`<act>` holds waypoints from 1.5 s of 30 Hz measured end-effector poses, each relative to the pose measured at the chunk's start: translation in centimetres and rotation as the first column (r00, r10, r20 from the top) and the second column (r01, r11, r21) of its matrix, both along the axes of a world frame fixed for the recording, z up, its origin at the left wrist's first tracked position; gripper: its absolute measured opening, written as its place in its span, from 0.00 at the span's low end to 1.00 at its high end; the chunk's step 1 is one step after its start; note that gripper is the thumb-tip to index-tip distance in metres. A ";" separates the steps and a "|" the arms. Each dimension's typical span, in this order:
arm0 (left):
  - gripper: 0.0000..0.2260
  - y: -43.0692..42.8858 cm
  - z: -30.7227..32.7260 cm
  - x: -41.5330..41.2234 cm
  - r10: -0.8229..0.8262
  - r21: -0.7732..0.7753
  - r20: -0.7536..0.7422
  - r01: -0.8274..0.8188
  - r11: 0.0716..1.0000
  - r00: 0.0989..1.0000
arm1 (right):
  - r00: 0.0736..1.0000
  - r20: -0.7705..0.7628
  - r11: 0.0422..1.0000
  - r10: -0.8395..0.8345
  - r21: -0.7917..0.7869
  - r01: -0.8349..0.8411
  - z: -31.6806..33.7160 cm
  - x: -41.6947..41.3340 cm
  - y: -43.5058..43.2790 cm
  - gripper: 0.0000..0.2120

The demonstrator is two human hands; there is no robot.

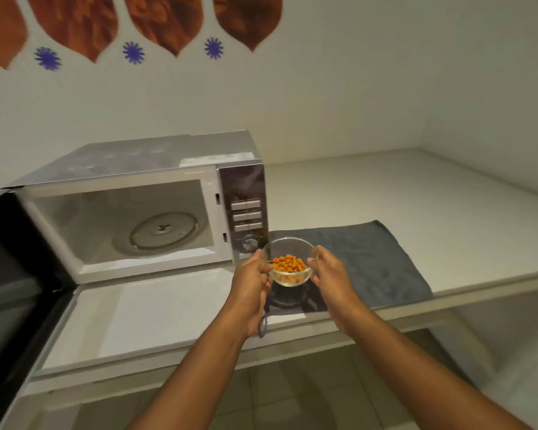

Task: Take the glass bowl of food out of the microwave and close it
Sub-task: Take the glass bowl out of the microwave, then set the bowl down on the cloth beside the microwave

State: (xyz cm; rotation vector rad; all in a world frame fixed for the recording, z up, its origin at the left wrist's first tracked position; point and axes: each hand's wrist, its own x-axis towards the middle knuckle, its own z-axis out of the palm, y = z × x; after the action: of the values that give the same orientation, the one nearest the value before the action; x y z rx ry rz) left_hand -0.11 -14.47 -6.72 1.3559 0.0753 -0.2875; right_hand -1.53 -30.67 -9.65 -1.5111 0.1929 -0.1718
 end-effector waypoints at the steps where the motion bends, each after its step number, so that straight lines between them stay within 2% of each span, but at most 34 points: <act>1: 0.28 -1.2 -0.2 0.4 -0.034 -0.024 -0.014 0.033 0.999 0.999 | 0.999 -0.012 0.999 -0.040 -0.017 0.040 -0.2 0.0 -1.0 0.11; 5: 0.28 -4.9 -0.8 2.0 -0.088 -0.062 -0.053 0.085 0.994 0.995 | 0.988 -0.037 0.987 -0.150 -0.065 0.148 -0.7 0.0 -4.1 0.11; 8: 0.12 -7.1 -2.1 3.4 -0.092 -0.066 -0.079 0.087 0.994 0.993 | 0.982 -0.044 0.982 -0.186 -0.052 0.184 -1.3 0.4 -5.8 0.17; 10: 0.13 -8.0 -2.4 3.8 -0.109 -0.052 -0.099 0.104 0.993 0.989 | 0.974 -0.059 0.976 -0.217 -0.050 0.214 -1.7 0.7 -6.6 0.19; 12: 0.11 -8.6 -2.3 3.9 -0.131 -0.033 -0.087 0.128 0.991 0.988 | 0.967 -0.071 0.970 -0.244 -0.042 0.241 -1.9 0.9 -7.0 0.13; 14: 0.19 -8.9 -2.1 3.7 -0.173 -0.025 -0.070 0.171 0.985 0.982 | 0.967 -0.071 0.969 -0.245 -0.026 0.244 -2.1 0.8 -7.2 0.06; 15: 0.23 -9.0 -2.3 3.9 -0.176 -0.032 -0.064 0.174 0.984 0.982 | 0.967 -0.069 0.969 -0.247 -0.025 0.246 -2.2 0.8 -7.3 0.05; 16: 0.21 -9.1 -2.5 4.0 -0.172 -0.029 -0.049 0.171 0.985 0.984 | 0.966 -0.068 0.968 -0.250 -0.029 0.248 -2.3 0.8 -7.4 0.06; 18: 0.11 -9.4 -3.5 4.5 -0.171 0.007 -0.017 0.171 0.985 0.985 | 0.965 -0.078 0.968 -0.250 -0.040 0.248 -2.5 0.9 -7.5 0.06; 20: 0.13 -9.5 -4.2 4.8 -0.168 -0.008 -0.028 0.168 0.986 0.985 | 0.968 -0.068 0.970 -0.243 -0.036 0.241 -2.9 0.9 -7.6 0.07; 22: 0.16 -9.5 -4.0 4.4 -0.162 0.017 -0.021 0.162 0.987 0.987 | 0.972 -0.056 0.973 -0.230 -0.028 0.229 -3.1 0.7 -7.7 0.10; 25: 0.15 -9.4 -3.2 3.3 -0.169 0.078 -0.020 0.170 0.982 0.985 | 0.974 -0.080 0.977 -0.212 -0.018 0.211 -3.3 0.2 -7.8 0.21; 28: 0.25 -8.8 -2.2 1.6 -0.160 0.156 -0.004 0.159 0.975 0.987 | 0.958 -0.072 0.959 -0.279 -0.066 0.274 -3.2 -0.6 -7.8 0.27; 31: 0.25 -8.0 -1.6 0.2 -0.113 0.238 0.036 0.102 0.966 0.993 | 0.882 0.066 0.871 -0.467 -0.137 0.472 -2.2 -1.6 -7.2 0.30; 34: 0.23 -6.5 -0.4 -1.1 -0.072 0.300 0.104 0.038 0.953 0.992 | 0.812 0.285 0.828 -0.509 -0.093 0.552 -0.4 -2.4 -5.3 0.30; 38: 0.20 -4.0 3.3 -1.4 -0.071 0.377 0.247 -0.029 0.926 0.966 | 0.760 0.503 0.843 -0.412 -0.106 0.527 2.6 -2.1 -2.3 0.32; 42: 0.19 0.4 9.1 -1.4 -0.080 0.467 0.418 -0.139 0.873 0.905 | 0.716 0.648 0.834 -0.260 -0.223 0.505 6.8 0.0 0.8 0.32; 45: 0.19 4.1 13.4 -1.4 -0.080 0.544 0.505 -0.245 0.802 0.859 | 0.709 0.692 0.784 -0.140 -0.360 0.506 9.6 1.8 3.1 0.33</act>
State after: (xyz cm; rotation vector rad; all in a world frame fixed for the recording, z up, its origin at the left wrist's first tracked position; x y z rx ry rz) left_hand -1.47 -10.34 6.64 2.0176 -0.2383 0.2106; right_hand 0.28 -27.52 -0.01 -1.8633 -0.1490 -1.1134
